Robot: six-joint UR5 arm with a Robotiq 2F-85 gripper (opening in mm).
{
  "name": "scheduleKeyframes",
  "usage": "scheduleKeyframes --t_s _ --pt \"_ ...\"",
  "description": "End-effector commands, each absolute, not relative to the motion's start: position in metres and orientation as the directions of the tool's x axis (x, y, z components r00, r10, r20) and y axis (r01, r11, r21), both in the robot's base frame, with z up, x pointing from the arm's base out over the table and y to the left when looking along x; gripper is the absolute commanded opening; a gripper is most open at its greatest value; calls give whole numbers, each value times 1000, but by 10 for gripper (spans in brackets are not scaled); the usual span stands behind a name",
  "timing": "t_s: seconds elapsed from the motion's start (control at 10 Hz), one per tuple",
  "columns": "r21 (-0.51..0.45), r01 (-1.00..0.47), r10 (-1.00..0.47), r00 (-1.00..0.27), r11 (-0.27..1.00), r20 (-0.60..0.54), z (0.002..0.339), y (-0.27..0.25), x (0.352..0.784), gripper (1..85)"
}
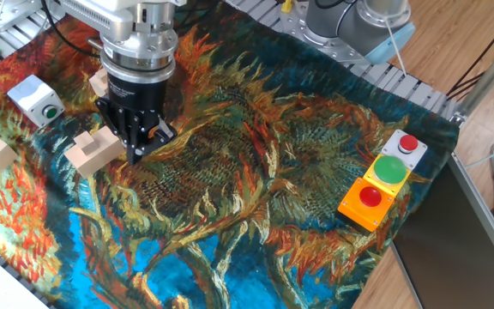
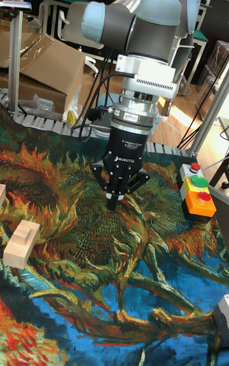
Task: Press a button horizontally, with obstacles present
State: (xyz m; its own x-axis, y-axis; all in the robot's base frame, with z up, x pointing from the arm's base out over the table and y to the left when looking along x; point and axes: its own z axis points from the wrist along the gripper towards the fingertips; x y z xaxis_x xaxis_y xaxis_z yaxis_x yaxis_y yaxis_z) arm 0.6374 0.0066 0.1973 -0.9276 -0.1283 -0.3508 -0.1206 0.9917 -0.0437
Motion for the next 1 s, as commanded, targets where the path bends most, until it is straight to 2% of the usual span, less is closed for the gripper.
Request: scheduleKeyframes --t_s 0.0,0.3,0.4,0.6,0.7,0.9 --pt "-64 -157 -169 -925 986 -339 197 3 635 13" --pt "18 -89 -79 -945 996 -317 194 17 627 13" --pt "15 -91 -84 -966 996 -244 188 15 608 13" --pt "-101 -133 -154 -958 986 -243 190 -12 612 13" --pt "-61 -69 -78 -984 996 -163 185 -8 589 13" --pt "-43 -32 -35 -997 999 -72 181 -5 564 13"
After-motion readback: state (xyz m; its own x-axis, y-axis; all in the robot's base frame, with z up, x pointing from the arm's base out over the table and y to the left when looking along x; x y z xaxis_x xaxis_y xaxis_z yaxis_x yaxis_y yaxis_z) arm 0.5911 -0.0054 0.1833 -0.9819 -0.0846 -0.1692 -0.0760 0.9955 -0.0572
